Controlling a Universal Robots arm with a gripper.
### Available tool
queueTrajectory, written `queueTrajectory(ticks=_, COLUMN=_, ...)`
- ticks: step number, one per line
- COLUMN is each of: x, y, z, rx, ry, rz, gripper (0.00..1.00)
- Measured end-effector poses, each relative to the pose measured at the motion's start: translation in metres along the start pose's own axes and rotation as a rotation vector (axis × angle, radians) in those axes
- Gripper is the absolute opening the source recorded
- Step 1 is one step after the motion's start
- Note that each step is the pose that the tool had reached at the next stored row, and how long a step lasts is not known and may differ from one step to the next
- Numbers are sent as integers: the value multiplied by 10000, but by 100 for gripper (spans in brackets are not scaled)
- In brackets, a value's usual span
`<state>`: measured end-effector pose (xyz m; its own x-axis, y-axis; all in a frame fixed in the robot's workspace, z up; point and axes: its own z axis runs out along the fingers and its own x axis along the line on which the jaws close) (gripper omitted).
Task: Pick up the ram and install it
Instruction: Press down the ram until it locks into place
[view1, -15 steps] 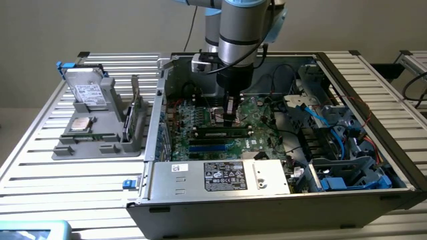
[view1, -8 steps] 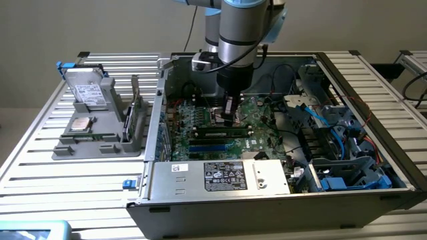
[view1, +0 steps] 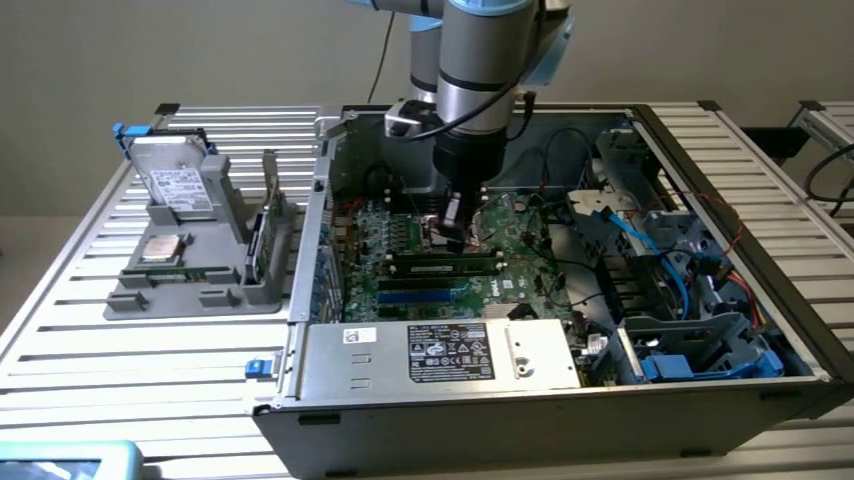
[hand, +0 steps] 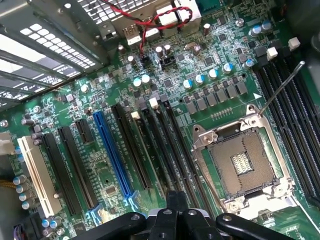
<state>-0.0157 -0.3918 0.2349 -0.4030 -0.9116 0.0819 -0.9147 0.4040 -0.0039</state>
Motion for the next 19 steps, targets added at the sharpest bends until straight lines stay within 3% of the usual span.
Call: queueTrajectory(ticks=19, x=2, y=0, z=-25, rx=-69, ry=-38, rz=2047, gripper=11)
